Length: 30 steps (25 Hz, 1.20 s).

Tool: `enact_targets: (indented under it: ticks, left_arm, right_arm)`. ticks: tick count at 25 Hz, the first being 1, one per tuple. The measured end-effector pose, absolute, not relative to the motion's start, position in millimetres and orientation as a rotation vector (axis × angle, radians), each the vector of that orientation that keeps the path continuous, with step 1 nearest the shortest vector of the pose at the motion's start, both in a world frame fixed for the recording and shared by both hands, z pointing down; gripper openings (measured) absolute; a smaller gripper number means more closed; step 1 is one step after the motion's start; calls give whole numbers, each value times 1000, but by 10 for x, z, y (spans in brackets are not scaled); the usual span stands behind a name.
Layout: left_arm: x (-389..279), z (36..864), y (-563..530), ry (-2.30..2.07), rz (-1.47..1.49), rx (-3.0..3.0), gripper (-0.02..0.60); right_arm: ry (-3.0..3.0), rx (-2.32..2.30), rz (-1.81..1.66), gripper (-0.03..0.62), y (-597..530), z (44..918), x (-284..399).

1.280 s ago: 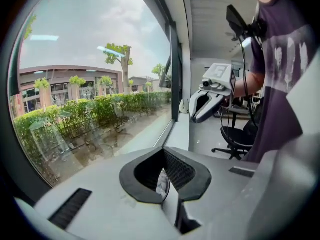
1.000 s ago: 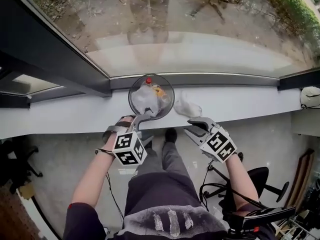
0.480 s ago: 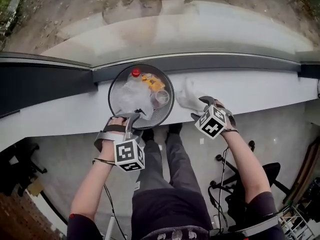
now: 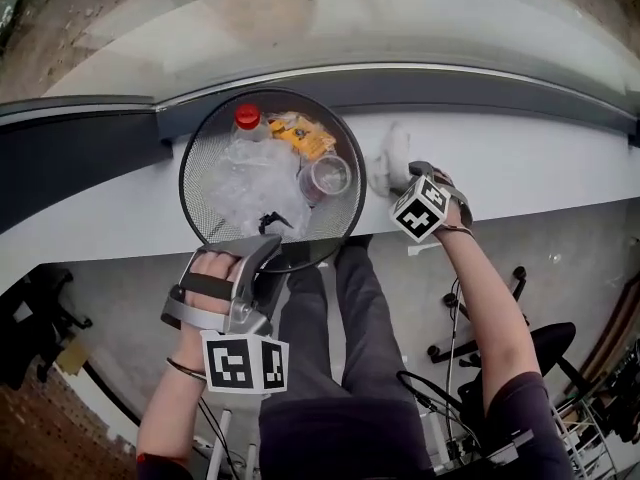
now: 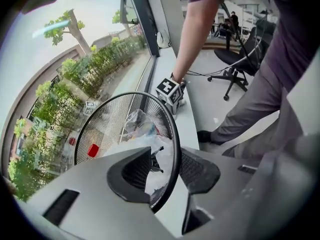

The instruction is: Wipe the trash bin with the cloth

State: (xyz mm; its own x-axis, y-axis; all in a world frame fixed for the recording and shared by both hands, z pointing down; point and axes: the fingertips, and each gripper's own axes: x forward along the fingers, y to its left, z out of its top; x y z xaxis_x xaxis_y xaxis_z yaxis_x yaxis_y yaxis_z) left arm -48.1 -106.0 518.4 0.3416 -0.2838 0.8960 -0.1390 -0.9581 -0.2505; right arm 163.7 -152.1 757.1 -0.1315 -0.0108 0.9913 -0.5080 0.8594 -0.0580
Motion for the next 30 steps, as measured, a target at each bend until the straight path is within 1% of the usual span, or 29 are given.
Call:
enact_targets:
  ticks: [1, 2, 3, 4, 6, 8, 10, 12, 15, 18, 19, 21, 26, 30]
  left_arm:
    - [-464, 5169, -1053, 392, -1678, -2471, 145]
    - [-446, 5155, -1045, 397, -1670, -2482, 136]
    - [-425, 5143, -1035, 408, -1664, -2496, 129]
    - [-399, 5130, -1021, 422, -1657, -2517, 129]
    - [-342, 5051, -990, 448, -1624, -2606, 129]
    - [-344, 4851, -989, 477, -1561, -2709, 162]
    - [-471, 4694, -1001, 465, -1547, -2712, 221]
    - [-701, 4774, -1002, 390, -1629, -2569, 230]
    - [-959, 5047, -1013, 296, -1742, -2349, 229]
    - [-1010, 5156, -1058, 323, -1746, -2310, 229]
    - [-1001, 5162, -1068, 349, -1730, -2330, 217]
    - [-964, 5156, -1085, 409, -1690, -2387, 138]
    - [-895, 5152, -1062, 494, -1638, -2534, 132]
    - [-754, 5100, -1024, 578, -1594, -2602, 123]
  right_arm:
    - [-1668, 403, 474, 202, -1481, 7573, 1617]
    - [-1674, 398, 485, 126, -1442, 7560, 1595]
    - [-1678, 392, 481, 75, -1401, 7535, 1575]
    - [-1689, 386, 477, 64, -1359, 7487, 1553]
    - [-1772, 407, 545, 58, -1306, 7267, 1455]
    - [-1931, 497, 730, 58, -1375, 6858, 1280]
    - [-2105, 624, 923, 58, -1603, 6367, 1123]
    - [-2248, 765, 1031, 58, -1949, 5941, 1055]
    - [-2358, 929, 1009, 58, -2431, 5573, 1016]
    - [-2383, 967, 952, 58, -2680, 5478, 878]
    - [-2384, 945, 954, 58, -2689, 5496, 791]
    - [-2371, 860, 969, 60, -2564, 5596, 606]
    - [-2317, 745, 1093, 58, -1983, 5813, 478]
    - [-2325, 586, 1038, 58, -1513, 5818, 379]
